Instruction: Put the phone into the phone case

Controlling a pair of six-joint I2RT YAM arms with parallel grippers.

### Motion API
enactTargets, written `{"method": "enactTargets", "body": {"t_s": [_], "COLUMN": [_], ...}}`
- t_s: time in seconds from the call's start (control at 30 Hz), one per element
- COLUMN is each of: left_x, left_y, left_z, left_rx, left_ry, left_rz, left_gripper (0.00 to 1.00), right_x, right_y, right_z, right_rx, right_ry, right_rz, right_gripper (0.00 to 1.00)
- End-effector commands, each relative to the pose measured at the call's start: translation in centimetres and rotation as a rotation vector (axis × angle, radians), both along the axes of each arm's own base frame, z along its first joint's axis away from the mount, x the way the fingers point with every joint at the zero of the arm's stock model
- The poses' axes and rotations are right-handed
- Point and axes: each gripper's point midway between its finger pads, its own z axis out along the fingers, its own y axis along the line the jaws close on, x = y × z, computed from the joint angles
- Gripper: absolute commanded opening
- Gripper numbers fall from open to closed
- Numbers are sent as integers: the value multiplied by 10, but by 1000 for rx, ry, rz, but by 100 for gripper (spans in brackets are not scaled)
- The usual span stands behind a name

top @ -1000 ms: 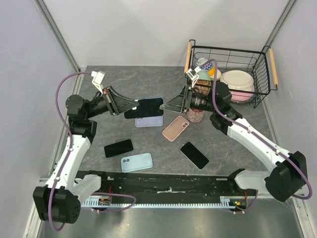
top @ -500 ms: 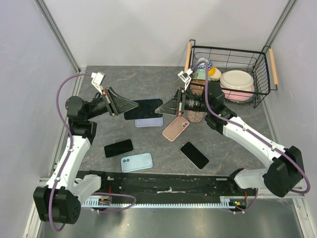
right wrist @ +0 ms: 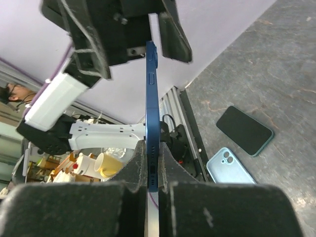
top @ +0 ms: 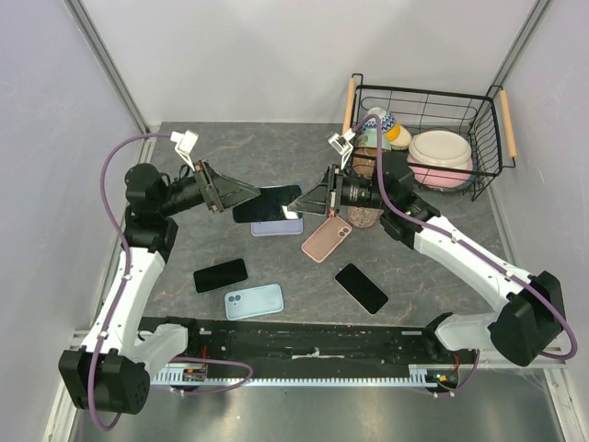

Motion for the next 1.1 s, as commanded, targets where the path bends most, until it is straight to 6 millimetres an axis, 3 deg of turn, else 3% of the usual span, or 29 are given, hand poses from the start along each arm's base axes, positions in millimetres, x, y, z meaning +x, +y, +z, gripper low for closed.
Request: {"method": "enactTargets", "body": {"t_s": [0.0,0.03,0.07,0.13,0.17,0.2,0.37,0.43,0.63,0.73,0.77,0.83,0.87,0.97,1.0,1.07], "left_x": [21,26,36,49,61,60,68,70,85,97,103,111,115,122,126,128], "left_y": [16,22,35,53,72,81,127,132,106,92,89,83,81,69,67,58], "left_z": [-9,-7,-22,-31,-39,-52,-73,-81,-109,-135,-153,-164,-186,-210,-229,-246], "left_rx": [185,232,296,383,442,488,673,720,699,686,693,693,707,727,754,811], "left_ry": [-25,-58,17,48,81,135,208,217,281,362,414,458,527,613,667,691], "left_rz": [168,207,311,427,549,590,800,800,639,548,523,492,465,426,421,404], "left_gripper": [87,88,89,90,90,91,91,92,89,87,87,82,82,79,78,78], "right_x": [7,10,14,19,23,26,39,44,54,58,58,60,60,62,63,64], "right_y": [-3,-4,-3,-2,-3,-3,-6,-7,-9,-12,-13,-15,-16,-19,-20,-21], "right_z": [27,22,18,8,5,5,-11,-16,-24,-30,-31,-36,-41,-48,-50,-54], "right_rx": [10,-9,-21,-59,-74,-83,-141,-152,-167,-186,-189,-201,-210,-225,-229,-236], "right_ry": [-114,-99,-92,-78,-73,-77,-48,-39,-25,-10,-10,-8,-4,7,8,14], "right_rz": [-55,-65,-80,-93,-110,-120,-161,-169,-183,-194,-195,-203,-210,-221,-222,-223], "right_gripper": [0,0,0,0,0,0,0,0,0,0,0,0,0,0,0,0]}}
